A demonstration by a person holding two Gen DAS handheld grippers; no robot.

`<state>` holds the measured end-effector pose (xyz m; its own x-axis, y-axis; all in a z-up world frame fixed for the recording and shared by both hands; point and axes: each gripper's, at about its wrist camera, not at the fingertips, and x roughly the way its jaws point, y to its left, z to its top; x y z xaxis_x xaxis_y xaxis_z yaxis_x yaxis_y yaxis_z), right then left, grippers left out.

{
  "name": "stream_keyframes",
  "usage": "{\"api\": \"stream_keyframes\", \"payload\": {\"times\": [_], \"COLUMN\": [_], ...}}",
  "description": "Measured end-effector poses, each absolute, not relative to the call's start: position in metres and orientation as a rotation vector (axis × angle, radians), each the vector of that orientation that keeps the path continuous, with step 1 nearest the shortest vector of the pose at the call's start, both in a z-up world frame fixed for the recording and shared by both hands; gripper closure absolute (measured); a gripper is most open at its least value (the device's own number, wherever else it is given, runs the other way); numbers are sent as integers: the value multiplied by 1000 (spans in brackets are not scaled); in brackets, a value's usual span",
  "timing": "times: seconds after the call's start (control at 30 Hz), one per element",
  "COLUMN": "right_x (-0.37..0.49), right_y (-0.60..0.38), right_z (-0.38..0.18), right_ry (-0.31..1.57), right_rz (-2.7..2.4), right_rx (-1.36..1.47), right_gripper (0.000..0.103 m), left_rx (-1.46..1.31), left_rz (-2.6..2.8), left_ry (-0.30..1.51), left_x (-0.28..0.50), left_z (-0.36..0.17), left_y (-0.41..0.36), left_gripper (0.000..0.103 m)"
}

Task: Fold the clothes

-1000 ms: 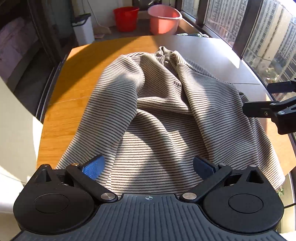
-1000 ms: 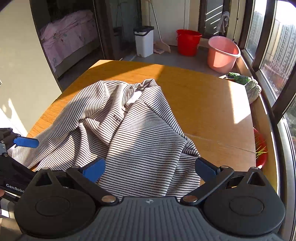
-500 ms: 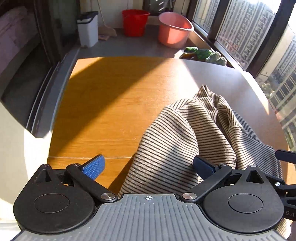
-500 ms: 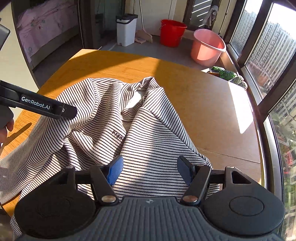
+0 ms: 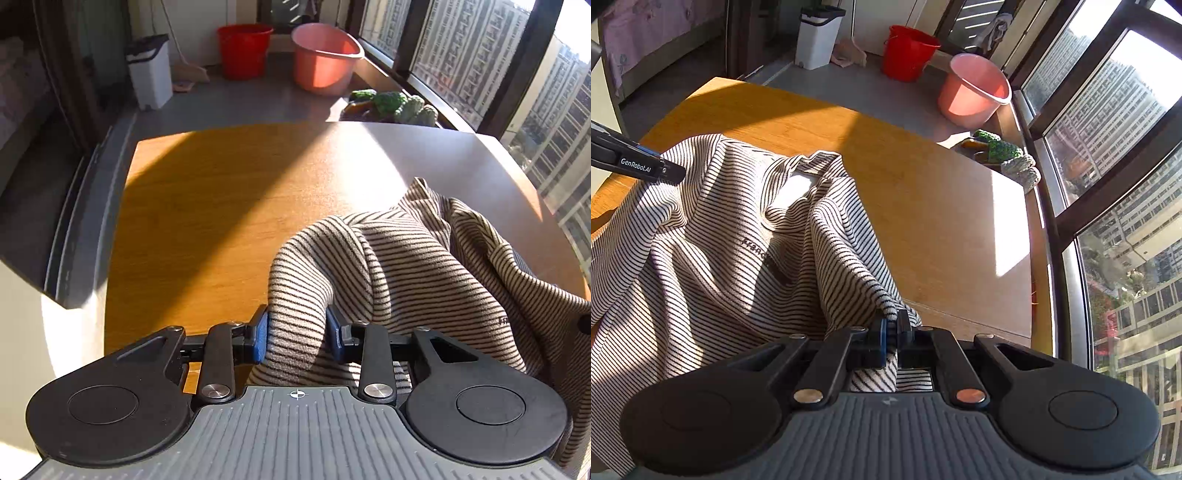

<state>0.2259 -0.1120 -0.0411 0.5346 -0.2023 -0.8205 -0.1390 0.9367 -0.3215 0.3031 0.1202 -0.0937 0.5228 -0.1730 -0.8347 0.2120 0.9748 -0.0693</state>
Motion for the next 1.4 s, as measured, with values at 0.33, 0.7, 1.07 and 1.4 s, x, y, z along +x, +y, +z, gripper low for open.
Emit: {"api": "stream_keyframes", "payload": {"times": [0.33,0.7,1.07,1.4], "right_x": [311,351,387,296], "right_y": [-203,-112,-151,-205], "right_z": [-29,-74,-124,-77], "right_ry": [1040,906,923,953], "right_rz": [-249,365,287,404], "right_rx": [-342,-583,-674,-300], "right_gripper": [93,31,91,37], "left_rx": [-23,-82,-77,186], "left_rz": [-86,-242,-46,25], "left_ry": [952,1009,990,1040], "left_x": [311,244,253,290], "left_z": [-65,-61,-71,-98], "left_y": [164,128,94,69], "left_gripper": [39,16,9,25]}}
